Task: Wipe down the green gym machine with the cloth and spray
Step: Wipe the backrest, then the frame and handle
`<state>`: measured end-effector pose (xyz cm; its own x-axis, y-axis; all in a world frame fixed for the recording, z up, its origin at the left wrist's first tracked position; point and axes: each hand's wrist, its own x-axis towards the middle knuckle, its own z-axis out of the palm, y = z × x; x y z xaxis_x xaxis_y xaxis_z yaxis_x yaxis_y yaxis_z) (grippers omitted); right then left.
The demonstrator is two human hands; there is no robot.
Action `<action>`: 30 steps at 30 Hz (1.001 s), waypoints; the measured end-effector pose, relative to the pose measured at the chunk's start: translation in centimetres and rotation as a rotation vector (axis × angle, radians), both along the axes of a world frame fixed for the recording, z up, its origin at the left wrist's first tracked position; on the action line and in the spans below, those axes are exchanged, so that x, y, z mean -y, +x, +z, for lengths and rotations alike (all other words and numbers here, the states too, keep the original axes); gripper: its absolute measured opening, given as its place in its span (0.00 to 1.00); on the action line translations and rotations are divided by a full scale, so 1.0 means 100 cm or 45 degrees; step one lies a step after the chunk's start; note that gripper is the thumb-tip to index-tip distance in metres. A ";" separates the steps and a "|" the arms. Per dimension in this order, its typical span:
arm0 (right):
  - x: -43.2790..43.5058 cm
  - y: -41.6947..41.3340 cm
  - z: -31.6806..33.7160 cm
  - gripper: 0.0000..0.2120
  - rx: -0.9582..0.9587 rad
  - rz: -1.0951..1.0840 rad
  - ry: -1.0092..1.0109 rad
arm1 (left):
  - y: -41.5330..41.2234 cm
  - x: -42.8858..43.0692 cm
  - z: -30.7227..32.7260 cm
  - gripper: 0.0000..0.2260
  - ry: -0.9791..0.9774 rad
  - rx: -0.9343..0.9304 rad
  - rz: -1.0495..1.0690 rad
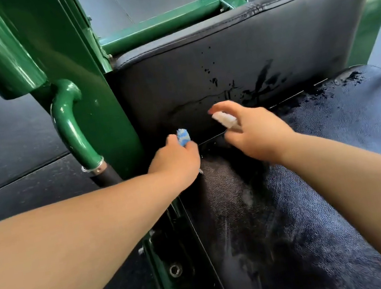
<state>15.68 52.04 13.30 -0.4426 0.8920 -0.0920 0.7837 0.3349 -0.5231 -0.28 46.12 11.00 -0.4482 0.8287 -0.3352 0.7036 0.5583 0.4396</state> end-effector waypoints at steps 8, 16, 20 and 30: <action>-0.021 0.059 -0.003 0.25 0.074 -0.319 0.078 | 0.049 -0.063 0.003 0.07 -0.067 0.014 -0.626; -0.019 0.061 -0.013 0.26 0.208 -0.261 0.143 | -0.016 -0.038 -0.012 0.20 -0.279 -0.202 -0.559; -0.020 0.062 -0.015 0.25 0.182 -0.252 0.168 | -0.032 -0.014 -0.010 0.16 -0.420 -0.345 -0.476; -0.022 0.056 -0.015 0.24 0.207 -0.316 0.173 | 0.065 -0.083 -0.004 0.16 0.180 0.027 -0.629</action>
